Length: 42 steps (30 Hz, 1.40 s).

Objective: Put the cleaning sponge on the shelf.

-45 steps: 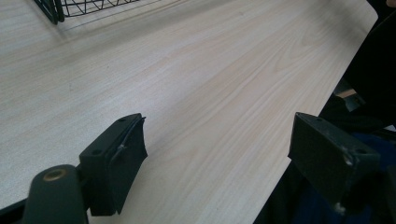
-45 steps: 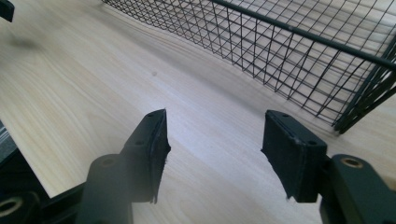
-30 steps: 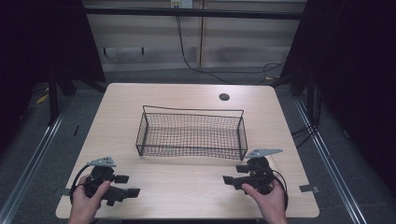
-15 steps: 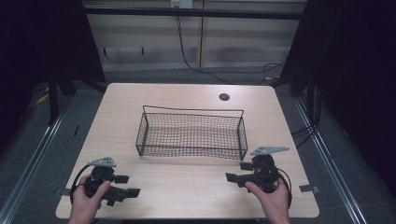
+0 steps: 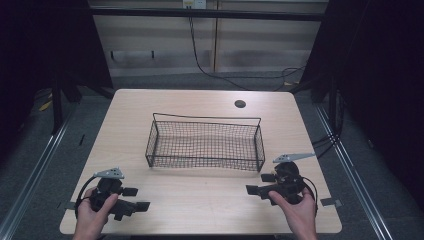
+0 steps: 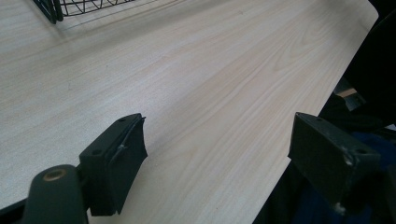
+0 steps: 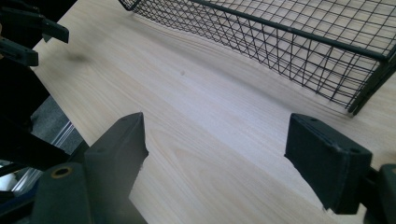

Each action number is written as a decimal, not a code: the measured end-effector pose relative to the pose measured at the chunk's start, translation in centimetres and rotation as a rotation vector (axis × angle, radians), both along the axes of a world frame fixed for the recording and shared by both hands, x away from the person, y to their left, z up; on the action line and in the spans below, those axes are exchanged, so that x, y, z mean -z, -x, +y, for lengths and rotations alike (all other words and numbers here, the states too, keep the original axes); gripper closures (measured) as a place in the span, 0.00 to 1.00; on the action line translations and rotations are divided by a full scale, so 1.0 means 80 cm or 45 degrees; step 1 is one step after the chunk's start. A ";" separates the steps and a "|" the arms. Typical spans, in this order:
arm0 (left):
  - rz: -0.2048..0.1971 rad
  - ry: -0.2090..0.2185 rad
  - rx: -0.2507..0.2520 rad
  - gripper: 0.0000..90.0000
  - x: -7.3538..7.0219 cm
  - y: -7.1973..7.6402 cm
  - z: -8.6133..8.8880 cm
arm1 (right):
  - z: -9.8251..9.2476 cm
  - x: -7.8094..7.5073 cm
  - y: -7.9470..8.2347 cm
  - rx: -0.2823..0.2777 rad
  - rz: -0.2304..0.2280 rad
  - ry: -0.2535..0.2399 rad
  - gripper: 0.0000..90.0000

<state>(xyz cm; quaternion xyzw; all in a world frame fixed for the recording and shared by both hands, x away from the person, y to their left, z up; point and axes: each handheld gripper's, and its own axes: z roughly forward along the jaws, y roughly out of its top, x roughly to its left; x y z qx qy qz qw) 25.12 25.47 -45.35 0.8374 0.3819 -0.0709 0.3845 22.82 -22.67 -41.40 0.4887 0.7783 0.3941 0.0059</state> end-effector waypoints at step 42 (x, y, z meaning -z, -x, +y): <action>0.004 -0.009 -0.006 0.20 0.002 0.000 -0.001 | -0.044 -0.037 -0.051 0.041 0.263 0.258 0.28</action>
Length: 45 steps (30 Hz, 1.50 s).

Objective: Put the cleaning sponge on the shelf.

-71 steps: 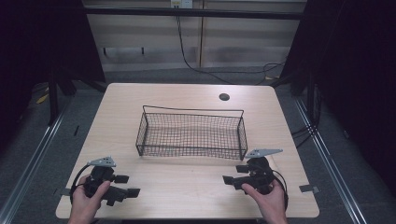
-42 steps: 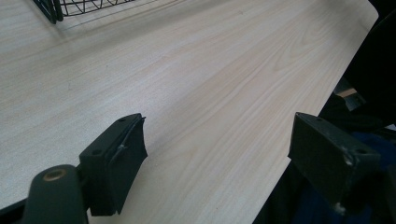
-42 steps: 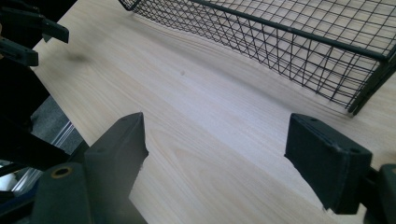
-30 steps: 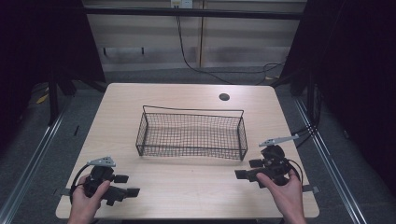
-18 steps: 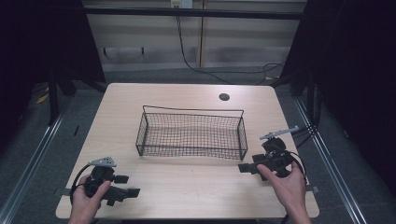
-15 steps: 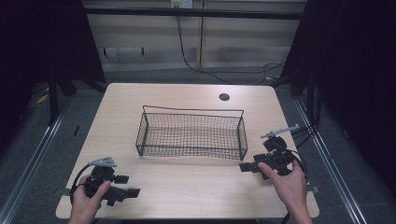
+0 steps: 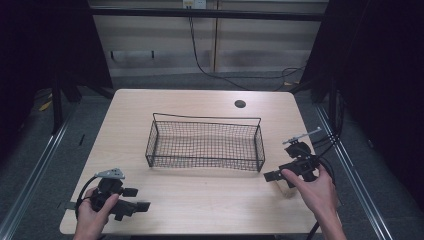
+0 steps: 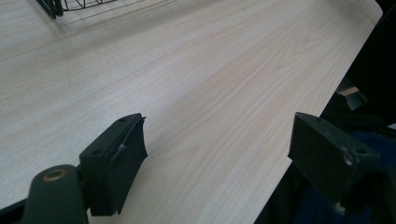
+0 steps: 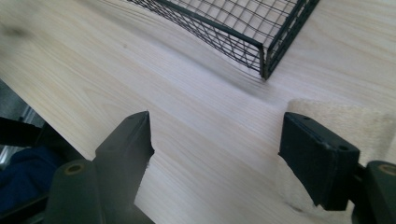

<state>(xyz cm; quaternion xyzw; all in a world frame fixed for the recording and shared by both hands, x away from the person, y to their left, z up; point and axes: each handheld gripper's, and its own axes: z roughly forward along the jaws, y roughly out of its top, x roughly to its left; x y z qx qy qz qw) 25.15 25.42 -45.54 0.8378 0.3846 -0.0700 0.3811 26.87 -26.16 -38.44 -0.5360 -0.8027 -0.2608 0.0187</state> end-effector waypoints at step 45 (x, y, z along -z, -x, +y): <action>0.009 0.002 0.006 0.20 0.000 0.000 0.000 | -0.041 0.042 -0.046 0.046 0.344 0.295 0.26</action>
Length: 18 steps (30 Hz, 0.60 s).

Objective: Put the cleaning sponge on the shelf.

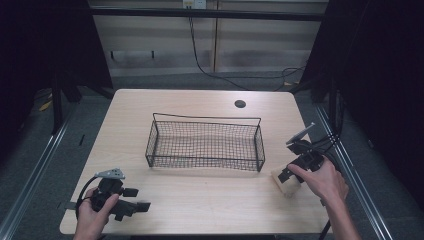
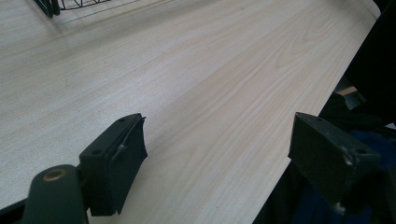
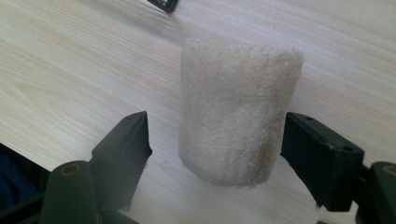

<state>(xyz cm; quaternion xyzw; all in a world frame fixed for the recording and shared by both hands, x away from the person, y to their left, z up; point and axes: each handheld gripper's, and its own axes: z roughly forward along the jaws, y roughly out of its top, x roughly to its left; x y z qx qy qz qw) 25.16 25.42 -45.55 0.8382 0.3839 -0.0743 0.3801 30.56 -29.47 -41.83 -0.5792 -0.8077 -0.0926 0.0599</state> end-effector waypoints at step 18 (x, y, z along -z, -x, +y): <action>-0.004 -0.003 0.005 0.20 0.001 -0.001 0.000 | -0.003 0.034 -0.003 0.015 0.083 0.019 0.24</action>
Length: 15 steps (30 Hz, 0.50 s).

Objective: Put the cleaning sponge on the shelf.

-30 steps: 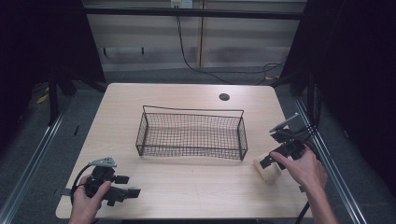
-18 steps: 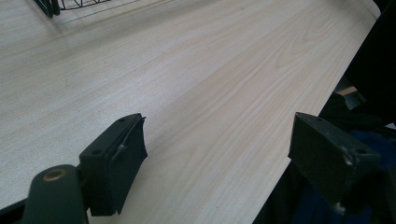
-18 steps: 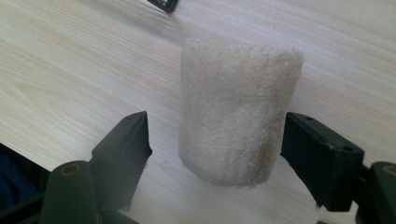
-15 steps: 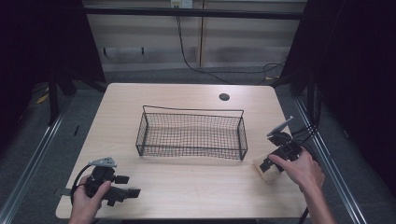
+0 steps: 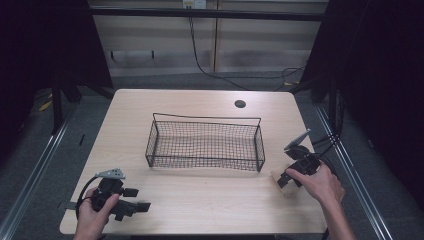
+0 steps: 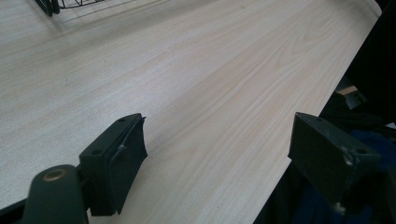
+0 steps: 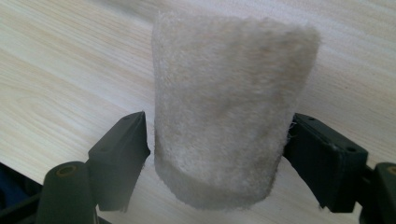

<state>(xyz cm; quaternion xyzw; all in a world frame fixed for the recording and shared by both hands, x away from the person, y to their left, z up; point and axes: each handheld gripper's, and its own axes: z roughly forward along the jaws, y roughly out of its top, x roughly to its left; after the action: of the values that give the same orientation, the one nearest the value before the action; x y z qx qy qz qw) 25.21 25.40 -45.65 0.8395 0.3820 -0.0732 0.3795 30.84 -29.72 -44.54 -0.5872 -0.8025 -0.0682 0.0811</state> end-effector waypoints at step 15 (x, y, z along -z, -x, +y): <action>0.003 -0.001 -0.001 0.20 0.000 0.000 0.000 | 0.008 0.016 -0.003 -0.011 0.022 0.030 0.29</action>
<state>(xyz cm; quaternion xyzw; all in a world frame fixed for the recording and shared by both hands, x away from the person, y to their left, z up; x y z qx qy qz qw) 25.21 25.42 -45.62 0.8395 0.3827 -0.0738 0.3787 31.11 -29.10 -45.86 -0.5851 -0.8051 -0.0532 0.0815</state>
